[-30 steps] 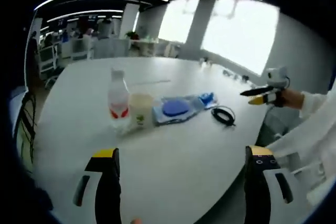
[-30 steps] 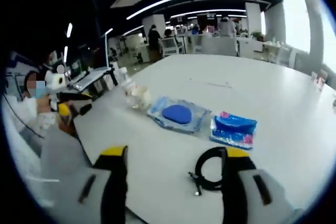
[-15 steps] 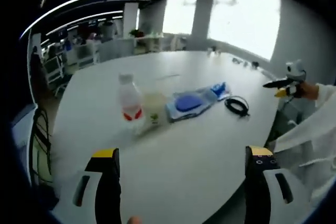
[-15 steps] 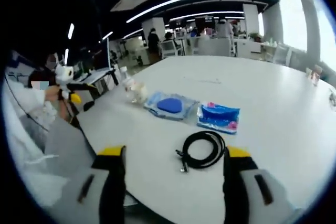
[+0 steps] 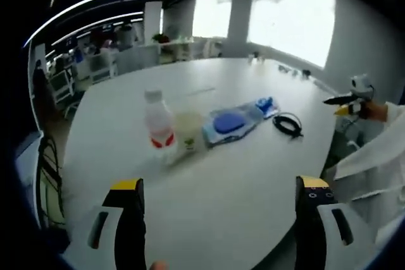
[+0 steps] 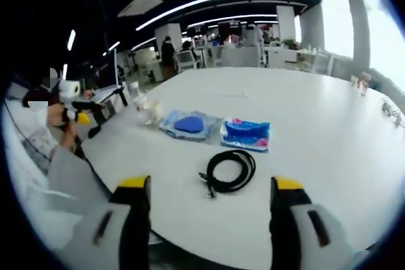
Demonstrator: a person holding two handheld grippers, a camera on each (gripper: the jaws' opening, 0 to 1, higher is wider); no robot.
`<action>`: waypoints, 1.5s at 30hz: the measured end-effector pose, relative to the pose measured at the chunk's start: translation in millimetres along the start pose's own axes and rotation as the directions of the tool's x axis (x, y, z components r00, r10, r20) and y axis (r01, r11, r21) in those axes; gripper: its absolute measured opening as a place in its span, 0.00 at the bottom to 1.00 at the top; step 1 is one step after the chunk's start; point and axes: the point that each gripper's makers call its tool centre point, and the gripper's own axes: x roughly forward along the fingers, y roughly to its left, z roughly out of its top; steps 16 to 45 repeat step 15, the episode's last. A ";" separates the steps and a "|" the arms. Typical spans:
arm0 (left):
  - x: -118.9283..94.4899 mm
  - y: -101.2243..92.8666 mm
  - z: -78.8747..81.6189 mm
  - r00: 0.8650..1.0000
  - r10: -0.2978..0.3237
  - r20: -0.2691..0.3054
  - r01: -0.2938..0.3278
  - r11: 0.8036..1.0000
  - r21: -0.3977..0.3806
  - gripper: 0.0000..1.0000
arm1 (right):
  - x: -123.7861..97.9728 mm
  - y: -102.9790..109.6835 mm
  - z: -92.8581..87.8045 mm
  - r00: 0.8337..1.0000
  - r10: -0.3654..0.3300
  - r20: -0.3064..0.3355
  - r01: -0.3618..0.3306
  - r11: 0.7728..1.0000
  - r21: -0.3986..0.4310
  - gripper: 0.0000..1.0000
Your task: Arrange the tabletop items into an orderly group along one side of the table until the central work area is clear of visible clutter.
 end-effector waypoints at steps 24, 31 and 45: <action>4.5 6.0 0.1 1.000 -0.016 -0.008 0.016 1.000 -0.001 0.97 | 1.9 -1.3 -14.4 0.999 -0.024 -0.022 0.025 0.999 0.034 0.76; 4.5 6.0 0.1 1.000 -0.016 -0.008 0.016 1.000 -0.001 0.97 | 1.9 -1.3 -14.4 0.999 -0.024 -0.022 0.025 0.999 0.034 0.76; 4.5 6.0 0.1 1.000 -0.016 -0.008 0.016 1.000 -0.001 0.97 | 1.9 -1.3 -14.4 0.999 -0.024 -0.022 0.025 0.999 0.034 0.76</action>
